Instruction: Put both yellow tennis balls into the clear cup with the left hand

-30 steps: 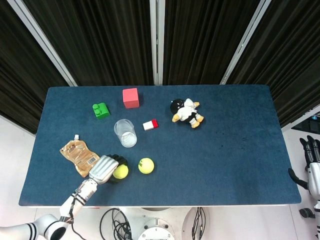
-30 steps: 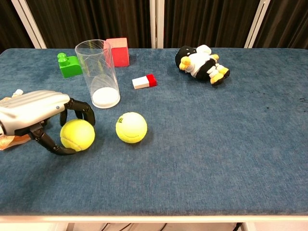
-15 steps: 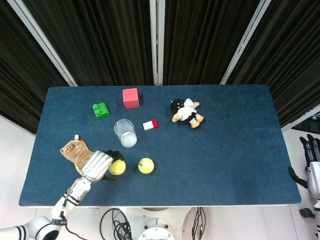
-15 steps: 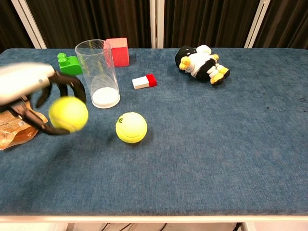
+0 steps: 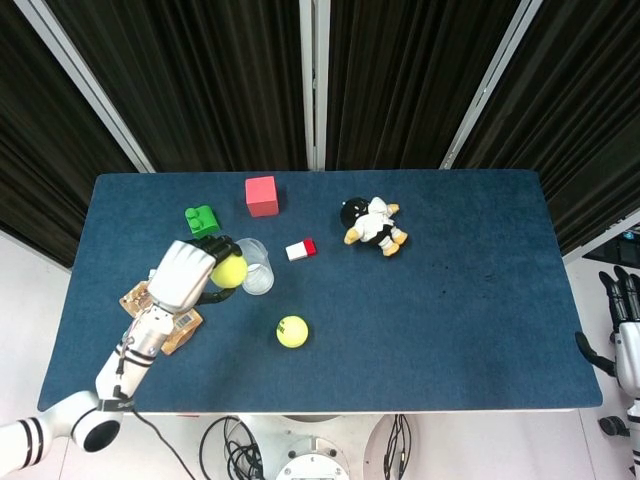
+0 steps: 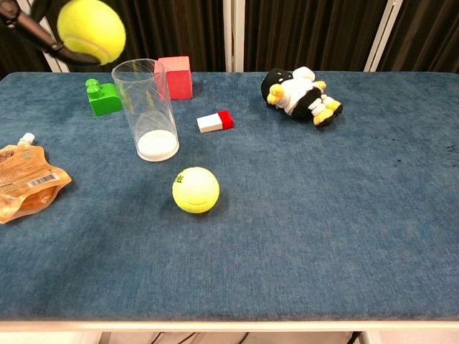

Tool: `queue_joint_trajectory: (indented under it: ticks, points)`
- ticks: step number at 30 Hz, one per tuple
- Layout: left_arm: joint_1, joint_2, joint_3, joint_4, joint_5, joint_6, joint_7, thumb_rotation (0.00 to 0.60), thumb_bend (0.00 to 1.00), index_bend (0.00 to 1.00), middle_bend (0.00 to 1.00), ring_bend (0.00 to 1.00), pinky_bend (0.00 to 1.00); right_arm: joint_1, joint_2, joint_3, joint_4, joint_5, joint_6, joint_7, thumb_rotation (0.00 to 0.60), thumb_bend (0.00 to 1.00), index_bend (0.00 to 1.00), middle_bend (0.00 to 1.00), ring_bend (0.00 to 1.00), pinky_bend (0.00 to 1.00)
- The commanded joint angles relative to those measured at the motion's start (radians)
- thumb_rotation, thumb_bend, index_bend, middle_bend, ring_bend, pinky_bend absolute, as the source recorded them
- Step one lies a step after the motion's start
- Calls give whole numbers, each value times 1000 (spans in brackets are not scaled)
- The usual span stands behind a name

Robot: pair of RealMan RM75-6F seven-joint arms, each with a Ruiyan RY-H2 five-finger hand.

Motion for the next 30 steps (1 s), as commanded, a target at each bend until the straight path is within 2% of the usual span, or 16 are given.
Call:
queue_joint_trajectory:
  ticks: [1, 10, 13, 16, 18, 20, 25, 30]
  points:
    - [-41, -19, -32, 31, -53, -48, -30, 600, 236, 514, 524, 517, 701, 0, 2, 2, -3, 3, -2, 1, 600, 208, 0, 0, 0, 0]
    - [-111, -62, -50, 139, -136, -123, -62, 600, 236, 502, 512, 507, 694, 9, 1, 4, 0, 12, -22, 11, 600, 212, 0, 0, 0, 0]
    - [-119, -67, -41, 158, -138, -132, -91, 600, 230, 430, 473, 468, 667, 10, -1, 5, 4, 18, -26, 14, 600, 214, 0, 0, 0, 0]
    - [-125, -60, -30, 163, -142, -150, -117, 600, 190, 226, 283, 256, 464, 11, -4, 9, 7, 26, -28, 16, 600, 220, 0, 0, 0, 0]
    - [-126, -56, -27, 162, -137, -154, -149, 600, 163, 137, 188, 147, 367, 11, -5, 10, 7, 28, -29, 18, 600, 223, 0, 0, 0, 0]
    - [-127, -58, -25, 173, -122, -140, -170, 600, 133, 78, 120, 74, 312, 11, -6, 9, 9, 27, -29, 18, 600, 223, 0, 0, 0, 0]
    - [-128, -50, -11, 169, -101, -123, -175, 600, 118, 64, 98, 63, 281, 11, -7, 7, 7, 24, -30, 21, 600, 226, 0, 0, 0, 0]
    - [-127, -34, 10, 120, -80, -116, -172, 600, 118, 67, 100, 63, 278, 12, -8, 7, 8, 23, -31, 21, 600, 227, 0, 0, 0, 0]
